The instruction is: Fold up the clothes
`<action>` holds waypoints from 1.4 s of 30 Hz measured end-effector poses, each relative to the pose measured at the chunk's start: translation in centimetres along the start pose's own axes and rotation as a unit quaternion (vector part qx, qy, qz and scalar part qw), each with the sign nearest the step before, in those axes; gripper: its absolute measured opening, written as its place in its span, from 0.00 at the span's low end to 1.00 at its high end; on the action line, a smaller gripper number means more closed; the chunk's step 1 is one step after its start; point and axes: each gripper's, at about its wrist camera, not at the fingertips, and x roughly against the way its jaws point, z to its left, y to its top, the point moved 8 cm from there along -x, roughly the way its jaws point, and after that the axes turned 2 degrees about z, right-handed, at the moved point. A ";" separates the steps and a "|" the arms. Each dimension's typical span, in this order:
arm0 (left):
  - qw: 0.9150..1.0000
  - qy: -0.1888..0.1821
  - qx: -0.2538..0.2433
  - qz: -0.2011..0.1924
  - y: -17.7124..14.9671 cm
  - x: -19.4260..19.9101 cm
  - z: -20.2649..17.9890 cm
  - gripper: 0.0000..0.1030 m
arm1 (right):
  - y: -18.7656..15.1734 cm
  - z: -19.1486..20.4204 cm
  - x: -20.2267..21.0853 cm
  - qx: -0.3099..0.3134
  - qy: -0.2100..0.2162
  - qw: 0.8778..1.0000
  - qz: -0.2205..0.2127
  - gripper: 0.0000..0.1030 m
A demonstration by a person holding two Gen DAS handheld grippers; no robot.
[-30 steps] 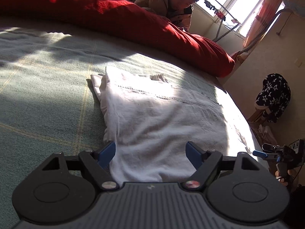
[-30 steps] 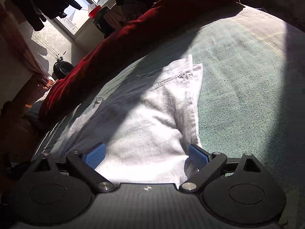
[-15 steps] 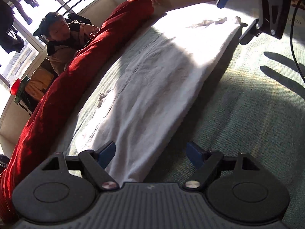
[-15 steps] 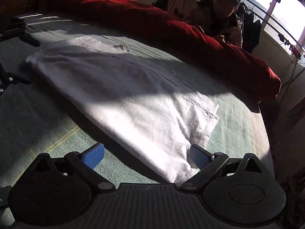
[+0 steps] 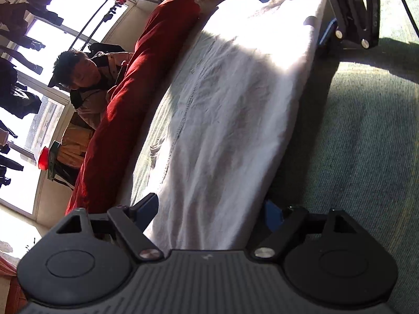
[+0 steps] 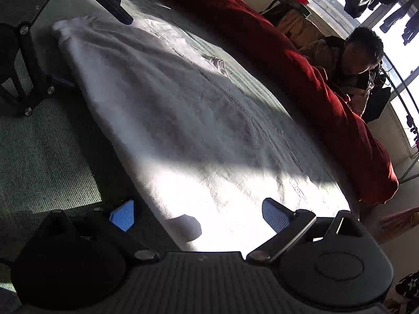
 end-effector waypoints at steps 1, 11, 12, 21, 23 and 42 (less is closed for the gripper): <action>1.000 0.006 0.001 0.008 -0.8 0.0 0.3 0.81 | -0.8 -0.7 0.0 0.000 -0.012 1.000 0.007 0.97; 0.999 0.042 0.003 0.026 -2.8 -1.1 1.8 0.81 | -3.1 -2.2 -0.3 0.034 -0.069 0.997 0.011 0.93; 0.999 0.043 0.001 0.020 -2.1 -1.3 1.7 0.81 | -2.5 -1.9 -0.4 0.037 -0.068 0.997 0.003 0.93; 0.999 0.033 0.019 -0.001 -0.3 -2.9 2.4 0.82 | 1.4 -1.4 -2.4 0.040 -0.063 0.996 -0.043 0.93; 0.999 0.039 0.022 0.006 -1.7 -2.6 2.8 0.83 | 0.0 -2.2 -2.1 0.031 -0.071 0.996 -0.037 0.93; 0.997 0.053 0.053 0.004 -0.5 -4.7 3.6 0.82 | 0.8 -2.5 -3.6 0.027 -0.114 0.992 -0.050 0.77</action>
